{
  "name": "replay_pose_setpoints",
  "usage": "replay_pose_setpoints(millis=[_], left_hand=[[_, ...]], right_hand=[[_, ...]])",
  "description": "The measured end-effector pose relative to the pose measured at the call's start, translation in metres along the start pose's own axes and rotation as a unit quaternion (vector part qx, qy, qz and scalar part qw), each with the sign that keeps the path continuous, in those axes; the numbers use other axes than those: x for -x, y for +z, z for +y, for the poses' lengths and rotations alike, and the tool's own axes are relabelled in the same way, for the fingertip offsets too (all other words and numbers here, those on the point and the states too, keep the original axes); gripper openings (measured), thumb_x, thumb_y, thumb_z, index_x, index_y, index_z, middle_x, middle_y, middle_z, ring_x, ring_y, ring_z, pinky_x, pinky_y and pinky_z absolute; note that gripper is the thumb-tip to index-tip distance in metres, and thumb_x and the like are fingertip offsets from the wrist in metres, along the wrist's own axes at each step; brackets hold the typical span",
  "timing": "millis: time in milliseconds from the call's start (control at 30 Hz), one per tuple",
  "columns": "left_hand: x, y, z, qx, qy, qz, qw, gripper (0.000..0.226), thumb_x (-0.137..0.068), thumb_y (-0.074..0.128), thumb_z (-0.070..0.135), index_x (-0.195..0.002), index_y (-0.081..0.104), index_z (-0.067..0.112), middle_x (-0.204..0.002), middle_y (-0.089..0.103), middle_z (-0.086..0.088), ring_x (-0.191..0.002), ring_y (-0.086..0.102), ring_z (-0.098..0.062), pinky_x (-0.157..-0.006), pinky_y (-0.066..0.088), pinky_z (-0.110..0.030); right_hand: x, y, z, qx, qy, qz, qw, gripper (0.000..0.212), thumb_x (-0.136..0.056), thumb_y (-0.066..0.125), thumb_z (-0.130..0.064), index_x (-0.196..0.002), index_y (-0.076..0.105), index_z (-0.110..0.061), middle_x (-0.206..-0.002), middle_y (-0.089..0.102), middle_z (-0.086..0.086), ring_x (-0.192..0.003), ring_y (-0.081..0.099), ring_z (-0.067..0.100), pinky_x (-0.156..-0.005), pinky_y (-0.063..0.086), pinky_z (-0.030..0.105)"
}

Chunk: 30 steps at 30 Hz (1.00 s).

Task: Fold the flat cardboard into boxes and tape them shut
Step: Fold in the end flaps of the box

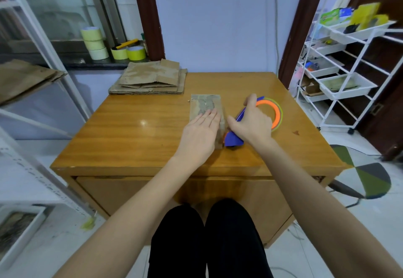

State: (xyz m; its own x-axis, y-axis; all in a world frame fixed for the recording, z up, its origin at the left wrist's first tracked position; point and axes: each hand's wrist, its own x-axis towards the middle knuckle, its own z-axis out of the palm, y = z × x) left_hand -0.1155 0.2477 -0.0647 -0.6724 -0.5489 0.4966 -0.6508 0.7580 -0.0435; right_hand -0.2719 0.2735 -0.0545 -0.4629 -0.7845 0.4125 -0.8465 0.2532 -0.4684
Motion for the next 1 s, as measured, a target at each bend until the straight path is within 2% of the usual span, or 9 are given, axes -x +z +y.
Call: replay_pose_setpoints(millis=[100,200,267,400,500,600,700,800,1000], left_hand=[[-0.001,0.002,0.0,0.01,-0.007,-0.011,1.0,0.044,-0.09,0.059,0.005,-0.132,0.052,0.0,-0.136,0.053,-0.018,-0.126,0.053,-0.026,-0.108,0.032,-0.034],[-0.001,-0.001,0.001,0.011,-0.007,0.007,1.0,0.04,-0.09,0.057,0.008,-0.128,0.056,-0.001,-0.131,0.057,-0.018,-0.121,0.057,-0.027,-0.105,0.037,-0.037],[-0.001,-0.007,0.002,0.008,0.0,0.005,1.0,0.041,-0.094,0.05,0.013,-0.132,0.053,0.0,-0.136,0.053,-0.017,-0.125,0.053,-0.026,-0.108,0.034,-0.036],[-0.002,-0.01,0.002,-0.005,0.011,-0.019,1.0,0.056,-0.1,0.04,0.033,-0.149,0.027,0.01,-0.155,0.027,-0.007,-0.143,0.026,-0.016,-0.116,0.012,-0.026],[-0.004,-0.011,0.002,0.006,-0.009,-0.01,1.0,0.059,-0.099,0.04,0.043,-0.148,0.03,0.014,-0.154,0.03,-0.003,-0.142,0.027,-0.013,-0.115,0.015,-0.024],[-0.009,-0.012,0.001,0.006,-0.027,-0.004,1.0,0.061,-0.096,0.04,0.053,-0.148,0.032,0.02,-0.154,0.032,0.003,-0.14,0.031,-0.009,-0.11,0.029,-0.024],[-0.014,-0.017,0.002,-0.006,-0.034,-0.018,0.999,0.064,-0.093,0.041,0.059,-0.147,0.034,0.025,-0.153,0.033,0.007,-0.138,0.035,-0.006,-0.101,0.041,-0.026],[-0.016,-0.019,0.003,-0.011,-0.044,-0.041,0.998,0.069,-0.09,0.045,0.062,-0.147,0.033,0.026,-0.153,0.032,0.008,-0.138,0.034,-0.006,-0.102,0.04,-0.027],[-0.017,-0.022,0.009,-0.008,-0.077,-0.056,0.995,0.082,-0.081,0.041,0.077,-0.145,0.038,0.026,-0.153,0.033,0.008,-0.138,0.033,-0.008,-0.102,0.038,-0.028]], right_hand=[[-0.007,-0.011,0.005,-0.026,0.023,0.017,0.999,0.045,-0.082,0.057,-0.035,-0.109,0.034,-0.009,-0.07,0.055,0.003,-0.066,0.054,0.032,-0.061,0.032,0.033],[-0.016,-0.029,0.012,-0.048,0.025,0.053,0.997,0.044,-0.083,0.057,-0.032,-0.113,0.036,-0.007,-0.073,0.058,0.005,-0.065,0.053,0.031,-0.06,0.03,0.032],[-0.02,-0.039,0.019,-0.063,0.017,0.067,0.996,0.046,-0.082,0.059,-0.031,-0.117,0.038,-0.008,-0.075,0.059,0.004,-0.066,0.054,0.03,-0.058,0.031,0.031],[-0.021,-0.051,0.033,-0.02,0.018,0.065,0.998,0.057,-0.083,0.062,-0.033,-0.132,0.039,-0.016,-0.066,0.051,-0.002,-0.057,0.042,0.01,-0.049,0.026,0.026],[-0.023,-0.052,0.042,-0.038,0.02,0.072,0.996,0.074,-0.083,0.066,-0.032,-0.146,0.028,-0.021,-0.059,0.043,-0.005,-0.055,0.038,0.002,-0.047,0.027,0.026],[-0.023,-0.049,0.045,-0.084,0.002,0.072,0.994,0.09,-0.082,0.07,-0.026,-0.151,0.014,-0.023,-0.061,0.052,0.0,-0.054,0.051,0.013,-0.046,0.038,0.029],[-0.02,-0.043,0.045,-0.103,-0.023,0.062,0.993,0.096,-0.081,0.073,-0.019,-0.153,0.01,-0.024,-0.082,0.064,0.013,-0.068,0.061,0.029,-0.055,0.047,0.036],[-0.013,-0.033,0.047,-0.111,-0.047,0.038,0.992,0.096,-0.082,0.074,-0.016,-0.153,0.009,-0.028,-0.1,0.067,0.018,-0.079,0.063,0.034,-0.062,0.041,0.03],[-0.004,-0.018,0.057,-0.152,-0.089,0.018,0.984,0.09,-0.084,0.072,-0.015,-0.149,0.015,-0.033,-0.109,0.065,0.015,-0.086,0.063,0.03,-0.066,0.043,0.029]])
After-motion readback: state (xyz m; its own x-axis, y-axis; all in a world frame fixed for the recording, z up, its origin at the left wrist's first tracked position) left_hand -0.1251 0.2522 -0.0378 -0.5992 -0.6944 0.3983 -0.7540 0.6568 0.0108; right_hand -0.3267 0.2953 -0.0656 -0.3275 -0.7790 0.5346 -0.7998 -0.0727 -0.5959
